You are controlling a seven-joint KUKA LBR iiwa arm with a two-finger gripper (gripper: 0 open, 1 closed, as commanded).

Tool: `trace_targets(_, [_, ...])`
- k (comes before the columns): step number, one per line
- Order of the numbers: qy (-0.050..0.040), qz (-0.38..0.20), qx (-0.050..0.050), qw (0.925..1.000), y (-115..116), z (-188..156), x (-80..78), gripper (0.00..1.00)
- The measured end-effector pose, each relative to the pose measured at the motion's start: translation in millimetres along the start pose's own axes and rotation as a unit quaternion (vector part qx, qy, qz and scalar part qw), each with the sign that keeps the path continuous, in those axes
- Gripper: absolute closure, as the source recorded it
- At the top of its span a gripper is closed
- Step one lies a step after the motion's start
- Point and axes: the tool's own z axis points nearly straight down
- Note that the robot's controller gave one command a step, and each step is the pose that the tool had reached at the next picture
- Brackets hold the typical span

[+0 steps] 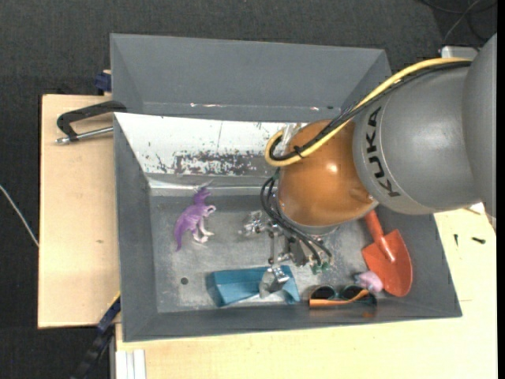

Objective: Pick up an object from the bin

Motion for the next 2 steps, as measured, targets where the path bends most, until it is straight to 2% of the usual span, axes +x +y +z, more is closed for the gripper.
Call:
trace_targets(1, [-0.0055, -0.078, 0.0, 0.997, -11.4, 48.4, 2.2, 0.0])
trace_targets(2, [-0.0023, -0.072, 0.002, 0.9974, 11.2, 45.1, -4.7, 1.0])
